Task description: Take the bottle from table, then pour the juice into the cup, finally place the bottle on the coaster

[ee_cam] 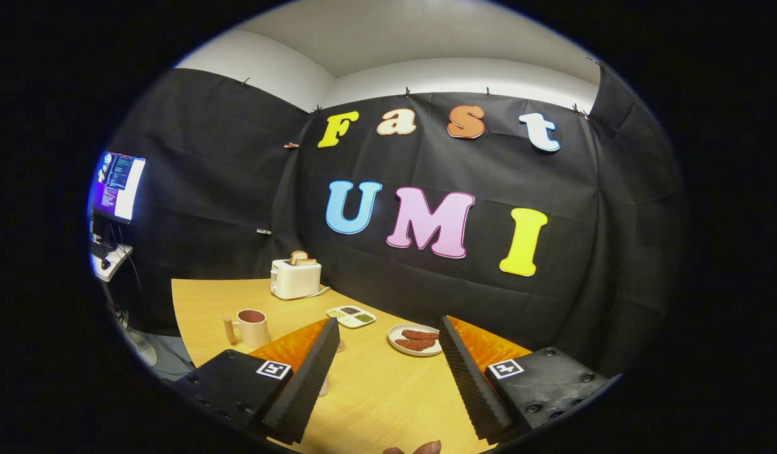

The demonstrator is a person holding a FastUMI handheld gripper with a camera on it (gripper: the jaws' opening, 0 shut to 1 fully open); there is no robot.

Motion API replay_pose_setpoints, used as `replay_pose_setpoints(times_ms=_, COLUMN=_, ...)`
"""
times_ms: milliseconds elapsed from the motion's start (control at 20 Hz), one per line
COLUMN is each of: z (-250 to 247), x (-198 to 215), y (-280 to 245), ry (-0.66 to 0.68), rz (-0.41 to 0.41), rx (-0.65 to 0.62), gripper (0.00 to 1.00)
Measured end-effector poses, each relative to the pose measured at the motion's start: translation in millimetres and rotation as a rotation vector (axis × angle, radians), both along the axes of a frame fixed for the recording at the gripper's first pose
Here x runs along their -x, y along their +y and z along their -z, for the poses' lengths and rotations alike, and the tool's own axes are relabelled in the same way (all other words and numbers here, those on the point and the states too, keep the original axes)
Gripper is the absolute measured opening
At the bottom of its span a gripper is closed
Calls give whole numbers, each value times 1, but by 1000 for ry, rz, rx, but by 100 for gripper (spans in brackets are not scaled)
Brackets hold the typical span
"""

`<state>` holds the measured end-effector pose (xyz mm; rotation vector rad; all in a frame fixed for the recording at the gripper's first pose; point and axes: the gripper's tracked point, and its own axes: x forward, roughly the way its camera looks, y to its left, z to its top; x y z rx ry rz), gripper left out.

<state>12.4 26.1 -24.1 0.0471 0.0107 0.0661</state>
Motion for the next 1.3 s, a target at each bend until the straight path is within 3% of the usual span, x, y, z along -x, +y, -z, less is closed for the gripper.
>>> replay_pose_setpoints(times_ms=500, z=59, x=-34, y=75, ry=9, rz=-120, rx=-82, gripper=97)
replay_pose_setpoints(times_ms=950, z=140, x=-80, y=127, ry=97, rz=-133, rx=-96, gripper=97)
replay_pose_setpoints(times_ms=1300, z=185, x=-107, y=144, ry=157, rz=-73, rx=-91, gripper=97)
